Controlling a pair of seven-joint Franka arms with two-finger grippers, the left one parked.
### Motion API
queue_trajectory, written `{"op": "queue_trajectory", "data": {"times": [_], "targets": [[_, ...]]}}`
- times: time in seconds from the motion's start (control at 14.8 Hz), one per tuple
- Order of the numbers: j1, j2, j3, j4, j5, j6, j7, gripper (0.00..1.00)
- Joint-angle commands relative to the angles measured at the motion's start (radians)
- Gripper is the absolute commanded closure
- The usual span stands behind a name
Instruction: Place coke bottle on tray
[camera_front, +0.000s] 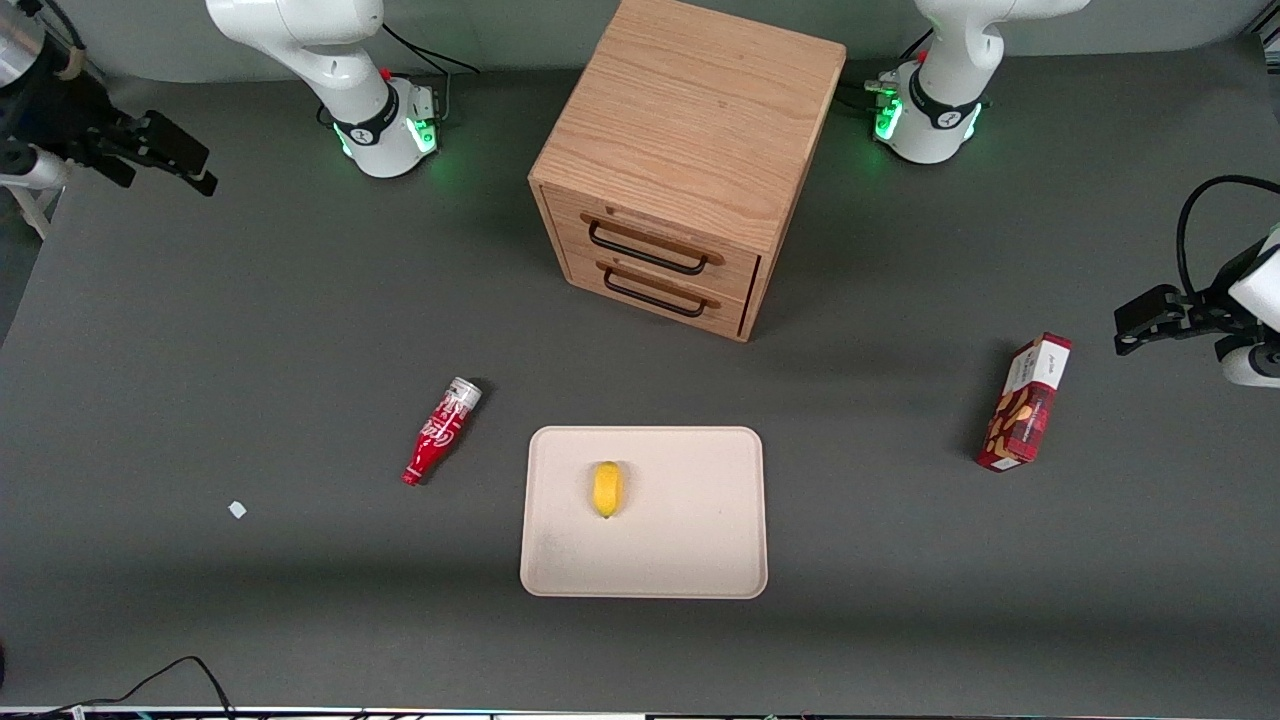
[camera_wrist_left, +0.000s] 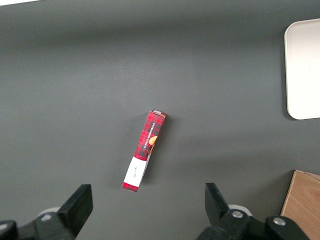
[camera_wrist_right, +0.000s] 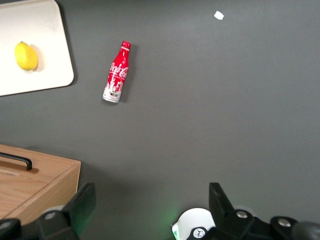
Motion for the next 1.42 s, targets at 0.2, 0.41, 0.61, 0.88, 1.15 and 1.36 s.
{"op": "queue_trajectory", "data": {"times": [0.2,0.41,0.61,0.88,1.15,1.36], "targets": [[0.006,0.043,-0.013,0.072,0.017,-0.068,-0.021,0.00],[0.011,0.045,-0.009,0.070,0.014,-0.068,-0.024,0.00],[0.011,0.045,0.000,0.066,0.007,-0.068,-0.024,0.00],[0.011,0.048,0.002,0.072,0.010,-0.069,-0.021,0.00],[0.017,0.145,0.019,0.252,0.039,-0.106,0.002,0.00],[0.017,0.230,0.060,0.316,0.080,-0.106,0.143,0.00]]}}
